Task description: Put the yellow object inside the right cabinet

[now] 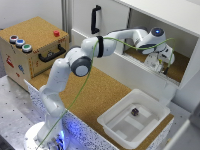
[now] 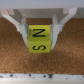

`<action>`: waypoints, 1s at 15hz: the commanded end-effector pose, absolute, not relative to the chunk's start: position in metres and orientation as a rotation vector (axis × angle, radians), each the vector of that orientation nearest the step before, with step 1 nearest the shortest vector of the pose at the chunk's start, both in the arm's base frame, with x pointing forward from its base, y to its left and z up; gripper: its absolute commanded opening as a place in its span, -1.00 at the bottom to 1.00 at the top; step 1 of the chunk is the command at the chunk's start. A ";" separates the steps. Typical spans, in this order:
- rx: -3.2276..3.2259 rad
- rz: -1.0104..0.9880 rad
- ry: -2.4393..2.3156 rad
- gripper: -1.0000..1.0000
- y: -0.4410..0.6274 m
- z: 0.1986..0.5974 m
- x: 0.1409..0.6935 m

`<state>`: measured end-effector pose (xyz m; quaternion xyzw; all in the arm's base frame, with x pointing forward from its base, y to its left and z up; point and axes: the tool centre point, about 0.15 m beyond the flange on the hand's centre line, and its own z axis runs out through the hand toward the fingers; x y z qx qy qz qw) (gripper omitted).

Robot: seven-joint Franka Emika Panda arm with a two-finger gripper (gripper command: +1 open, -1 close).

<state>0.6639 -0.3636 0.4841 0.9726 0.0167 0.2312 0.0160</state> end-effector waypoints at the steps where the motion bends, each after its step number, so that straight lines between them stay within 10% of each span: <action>1: 3.139 0.449 0.122 -1.00 -0.378 0.473 0.705; 2: 3.136 0.448 0.105 1.00 -0.376 0.469 0.706; 15: 2.988 0.736 0.081 1.00 -0.280 0.538 0.555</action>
